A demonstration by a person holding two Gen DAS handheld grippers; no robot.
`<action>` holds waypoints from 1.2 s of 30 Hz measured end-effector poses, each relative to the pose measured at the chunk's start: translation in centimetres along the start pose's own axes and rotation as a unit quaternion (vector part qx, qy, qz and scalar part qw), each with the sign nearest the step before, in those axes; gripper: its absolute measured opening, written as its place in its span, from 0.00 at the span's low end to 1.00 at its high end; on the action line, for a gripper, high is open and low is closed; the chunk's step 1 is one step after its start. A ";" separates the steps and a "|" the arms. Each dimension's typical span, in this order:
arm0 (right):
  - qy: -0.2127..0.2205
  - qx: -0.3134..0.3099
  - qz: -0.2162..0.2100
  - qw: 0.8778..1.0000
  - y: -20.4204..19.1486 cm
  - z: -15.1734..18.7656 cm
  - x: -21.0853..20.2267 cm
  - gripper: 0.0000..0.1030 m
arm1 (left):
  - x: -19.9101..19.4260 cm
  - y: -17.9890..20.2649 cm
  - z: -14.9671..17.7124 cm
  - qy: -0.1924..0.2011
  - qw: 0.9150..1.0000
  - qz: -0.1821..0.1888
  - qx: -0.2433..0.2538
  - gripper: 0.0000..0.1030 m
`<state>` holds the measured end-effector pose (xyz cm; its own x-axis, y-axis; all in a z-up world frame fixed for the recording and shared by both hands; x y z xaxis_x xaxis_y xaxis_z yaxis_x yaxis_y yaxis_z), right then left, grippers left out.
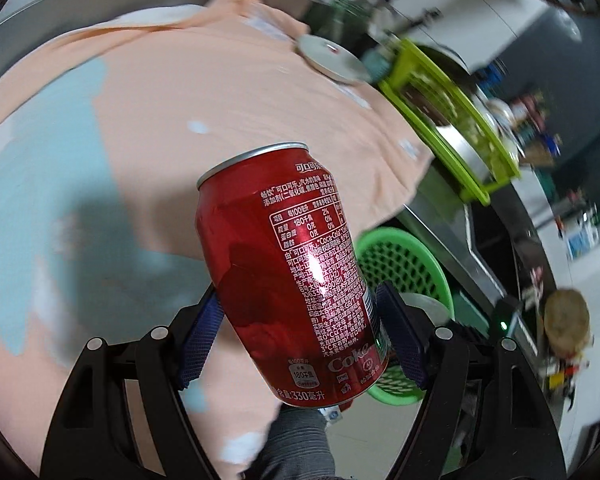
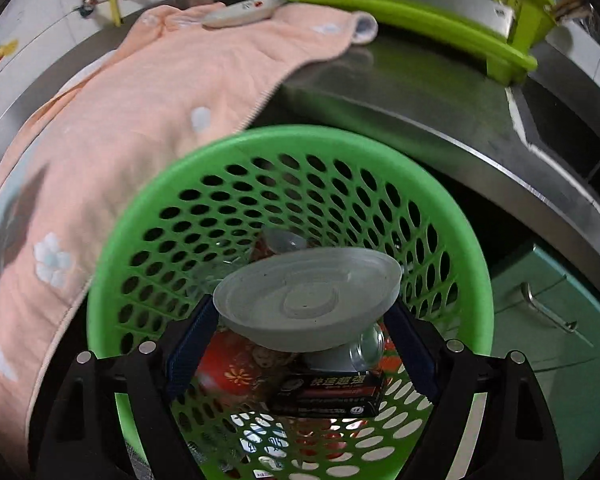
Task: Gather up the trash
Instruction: 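Drop the white lid into the basket with the right tool while the left drops the Coke can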
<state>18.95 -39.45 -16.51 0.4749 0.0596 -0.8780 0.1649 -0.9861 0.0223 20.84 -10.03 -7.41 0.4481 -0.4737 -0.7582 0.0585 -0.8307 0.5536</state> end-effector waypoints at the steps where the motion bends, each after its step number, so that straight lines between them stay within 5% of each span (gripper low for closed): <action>1: -0.001 0.003 0.002 1.000 0.3 0.0 0.2 0.79 | 0.5 0.8 0.3 -0.007 1.000 0.002 0.010 0.73; 13: 0.023 0.012 -0.005 1.000 2.4 0.9 -1.7 0.80 | 7.0 8.1 3.5 -0.065 0.993 0.016 0.096 0.73; 22: 0.083 0.031 -0.001 0.996 4.3 3.0 -6.9 0.82 | 13.3 11.8 6.0 -0.107 0.980 -0.013 0.168 0.73; 36: 0.107 0.065 0.002 0.992 6.2 5.5 -8.7 0.82 | 19.2 12.2 7.9 -0.128 0.964 -0.079 0.218 0.73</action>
<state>11.10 -46.93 -11.33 0.6499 0.0744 -0.7563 0.0563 -0.9972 -0.0497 23.15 -31.61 -17.94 0.2260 -0.3404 -0.9127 -0.2980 -0.9162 0.2679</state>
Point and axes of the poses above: each gripper's, at about its wrist camera, not at the fingertips, and x roughly the way its jaws point, y to its right, z to its underside, the point moved 3 cm from there along x, roughly the way its jaws point, and after that the axes turned 11 degrees about -x, right-handed, at the moved point
